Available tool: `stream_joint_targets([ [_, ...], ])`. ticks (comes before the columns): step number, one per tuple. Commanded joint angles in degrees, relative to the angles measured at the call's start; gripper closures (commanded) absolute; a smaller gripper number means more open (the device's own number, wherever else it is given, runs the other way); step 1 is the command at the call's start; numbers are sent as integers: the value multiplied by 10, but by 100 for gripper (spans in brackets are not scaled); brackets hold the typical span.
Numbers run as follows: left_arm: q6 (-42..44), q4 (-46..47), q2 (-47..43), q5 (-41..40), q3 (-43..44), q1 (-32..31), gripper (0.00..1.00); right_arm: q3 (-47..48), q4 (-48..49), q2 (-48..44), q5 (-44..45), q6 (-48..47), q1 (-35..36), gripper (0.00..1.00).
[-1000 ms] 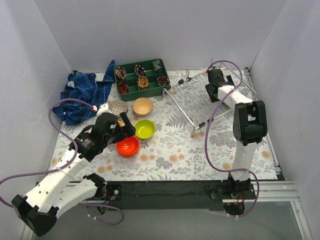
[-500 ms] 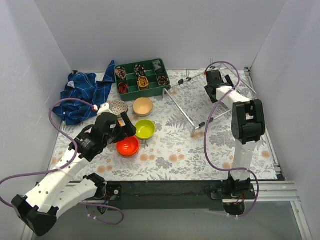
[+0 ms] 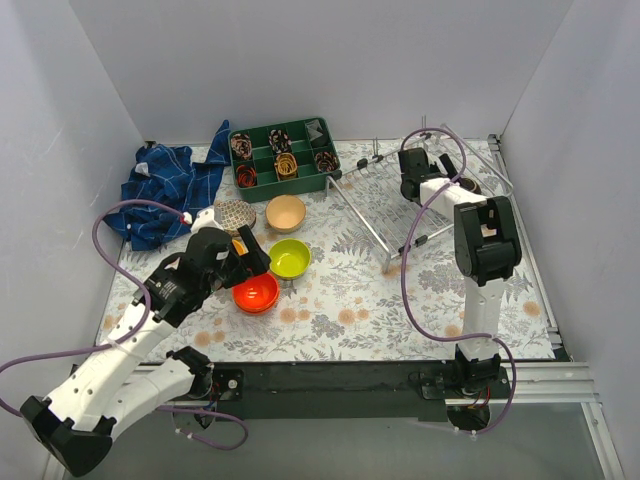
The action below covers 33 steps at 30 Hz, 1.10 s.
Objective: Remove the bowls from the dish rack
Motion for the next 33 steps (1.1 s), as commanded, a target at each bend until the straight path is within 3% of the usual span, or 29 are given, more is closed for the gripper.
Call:
stream_joint_targets([
  [1, -3, -6, -18, -9, 2, 2, 2, -33, -48, 11, -17, 17, 6, 18],
  [9, 2, 11, -20, -4, 2, 2, 2, -24, -73, -61, -47, 25, 18, 43],
  [13, 4, 21, -22, 2, -1, 2, 2, -25, -81, -84, -71, 32, 22, 60],
  [22, 12, 41, -26, 14, -4, 2, 2, -1, -110, -138, -161, 80, 22, 76],
  [33, 41, 96, -22, 37, -8, 2, 2, 43, -129, -213, -291, 154, 25, 85],
])
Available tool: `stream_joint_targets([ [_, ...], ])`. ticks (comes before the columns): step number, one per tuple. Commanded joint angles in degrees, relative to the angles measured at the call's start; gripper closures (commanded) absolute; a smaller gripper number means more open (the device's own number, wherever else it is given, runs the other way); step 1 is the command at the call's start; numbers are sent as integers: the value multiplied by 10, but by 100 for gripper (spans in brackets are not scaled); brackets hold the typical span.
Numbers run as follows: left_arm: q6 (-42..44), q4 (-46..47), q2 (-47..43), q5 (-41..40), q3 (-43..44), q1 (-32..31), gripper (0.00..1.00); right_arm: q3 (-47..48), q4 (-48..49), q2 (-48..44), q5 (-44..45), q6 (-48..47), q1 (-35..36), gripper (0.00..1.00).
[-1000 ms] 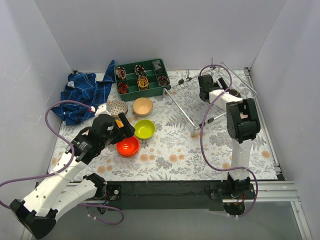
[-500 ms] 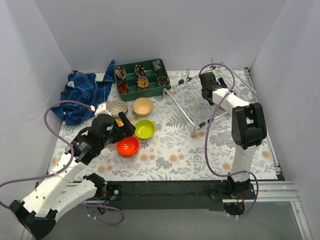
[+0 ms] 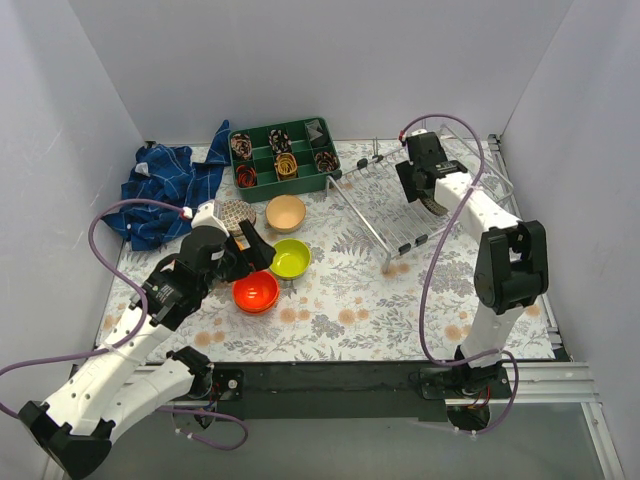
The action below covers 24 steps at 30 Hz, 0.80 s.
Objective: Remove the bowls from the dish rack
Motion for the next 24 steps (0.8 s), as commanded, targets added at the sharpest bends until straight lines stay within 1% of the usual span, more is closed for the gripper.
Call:
stream_joint_targets([
  [1, 28, 46, -3, 21, -6, 2, 2, 44, 9, -70, -75, 52, 4, 85],
  [5, 46, 99, 5, 37, -13, 1, 2, 41, 10, -110, -133, 88, 5, 85],
  [6, 49, 108, 9, 41, -15, 1, 2, 39, 9, -118, -164, 103, 4, 85],
  [8, 60, 139, 21, 55, -17, 1, 2, 33, 10, -142, -196, 122, 4, 85],
  [9, 64, 151, 26, 62, -18, 1, 2, 31, 10, -151, -229, 143, 5, 85],
  [11, 72, 189, 44, 85, -19, 1, 2, 18, 18, -181, -269, 164, 4, 86],
  [12, 81, 202, 49, 93, -20, 1, 2, 10, 31, -190, -318, 178, 4, 85],
  [14, 86, 245, 62, 108, -21, 2, 2, -19, 53, -224, -366, 222, 4, 85],
  [15, 90, 258, 76, 120, -21, 2, 2, -29, 79, -234, -413, 239, 4, 86],
  [16, 90, 271, 82, 120, -22, 1, 2, -42, 95, -255, -436, 275, 5, 86],
  [17, 90, 296, 88, 141, -21, 1, 2, -72, 111, -264, -458, 293, 4, 85],
  [18, 89, 309, 102, 154, -22, 1, 2, -87, 132, -274, -501, 312, 4, 85],
  [19, 85, 319, 107, 160, -22, 1, 2, -105, 170, -291, -520, 334, 4, 86],
  [20, 82, 340, 115, 166, -22, 1, 2, -139, 197, -301, -537, 375, 5, 86],
  [21, 79, 351, 128, 176, -21, 1, 2, -160, 223, -310, -570, 400, 4, 85],
  [22, 71, 360, 135, 180, -21, 2, 2, -178, 281, -326, -584, 422, 5, 85],
  [23, 67, 377, 142, 187, -19, 2, 2, -195, 306, -334, -597, 471, 4, 85],
  [24, 63, 385, 149, 191, -18, 2, 2, -229, 331, -340, -618, 495, 4, 85],
])
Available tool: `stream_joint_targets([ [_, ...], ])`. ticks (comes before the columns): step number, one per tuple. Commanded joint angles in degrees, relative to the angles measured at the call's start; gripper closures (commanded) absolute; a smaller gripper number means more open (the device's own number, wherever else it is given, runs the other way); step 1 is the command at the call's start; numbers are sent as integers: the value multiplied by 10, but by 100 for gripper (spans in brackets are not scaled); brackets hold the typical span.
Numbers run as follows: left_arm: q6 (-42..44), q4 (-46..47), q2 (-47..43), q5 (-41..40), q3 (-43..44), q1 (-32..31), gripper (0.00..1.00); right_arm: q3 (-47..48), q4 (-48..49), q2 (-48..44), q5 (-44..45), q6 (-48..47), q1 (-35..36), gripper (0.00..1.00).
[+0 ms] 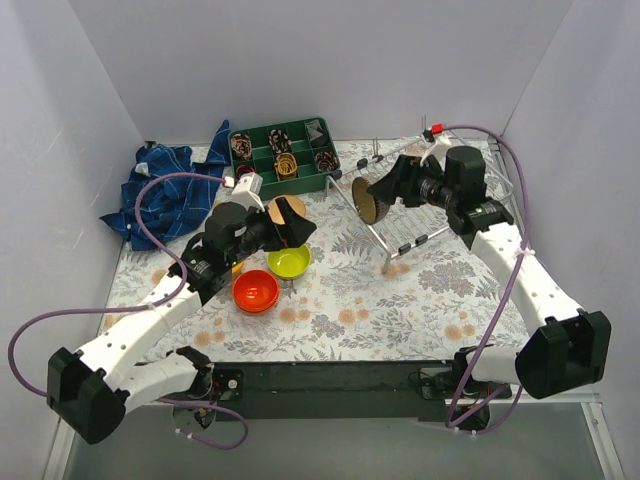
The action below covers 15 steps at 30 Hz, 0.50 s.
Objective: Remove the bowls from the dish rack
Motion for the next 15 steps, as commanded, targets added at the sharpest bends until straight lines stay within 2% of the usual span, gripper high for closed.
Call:
stream_joint_targets([
  [1, -11, 85, 33, 52, 2, 1, 2, -76, 220, -47, -138, 176, 1, 86],
  [5, -35, 118, 68, 59, 10, 0, 2, -134, 330, -67, -169, 269, 3, 86],
  [15, -87, 180, 142, 81, 3, -11, 3, -195, 440, -85, -201, 379, 15, 85],
])
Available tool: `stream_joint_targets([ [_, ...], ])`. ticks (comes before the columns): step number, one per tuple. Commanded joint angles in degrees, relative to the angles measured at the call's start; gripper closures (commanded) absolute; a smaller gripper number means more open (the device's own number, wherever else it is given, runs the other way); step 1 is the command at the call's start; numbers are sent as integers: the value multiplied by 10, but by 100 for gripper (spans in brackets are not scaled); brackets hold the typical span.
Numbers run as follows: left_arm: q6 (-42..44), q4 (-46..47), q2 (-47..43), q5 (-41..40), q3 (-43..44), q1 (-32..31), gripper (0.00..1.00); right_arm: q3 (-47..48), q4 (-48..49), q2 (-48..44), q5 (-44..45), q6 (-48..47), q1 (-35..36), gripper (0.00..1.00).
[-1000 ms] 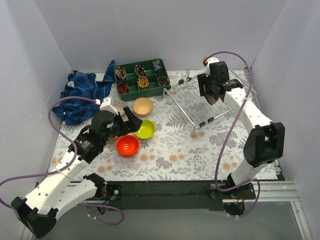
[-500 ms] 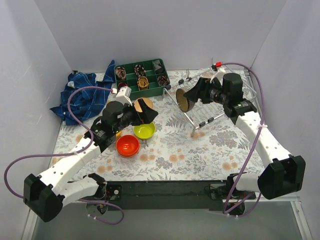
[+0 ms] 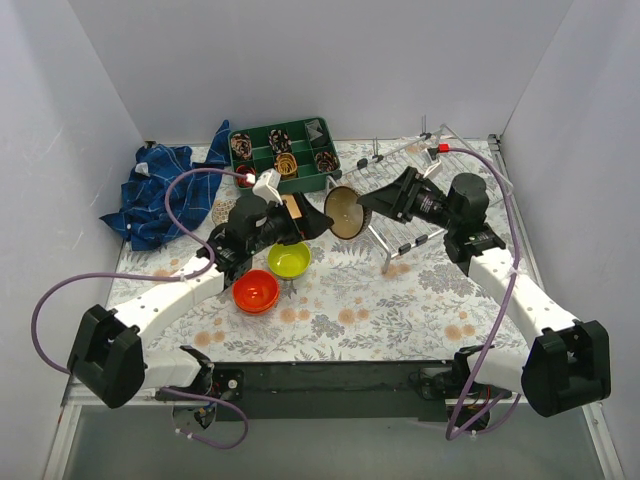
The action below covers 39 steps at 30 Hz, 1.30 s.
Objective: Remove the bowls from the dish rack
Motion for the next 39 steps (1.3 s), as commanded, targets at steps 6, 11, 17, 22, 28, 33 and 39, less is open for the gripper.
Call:
stream_joint_targets([
  [6, -50, 76, 30, 25, -2, -18, 25, -37, 150, -41, -29, 89, 18, 85],
  [11, -60, 80, 17, 15, -19, -20, 75, -59, 151, -51, -22, 88, 19, 82],
  [17, -32, 44, -6, -28, -20, -20, 100, -95, 142, -64, -2, 69, 20, 53],
  [22, 18, -55, -9, -99, 14, -18, 100, -94, 56, -84, 28, -19, 19, 15],
  [28, 83, -190, 26, -187, 96, 22, 100, -22, -220, -109, 162, -186, 18, 2],
  [33, 119, -247, 90, -174, 161, 96, 100, -1, -316, -137, 247, -277, 18, 2],
  [39, 151, -291, 200, -150, 247, 146, 100, -16, -352, -168, 275, -292, 18, 1],
])
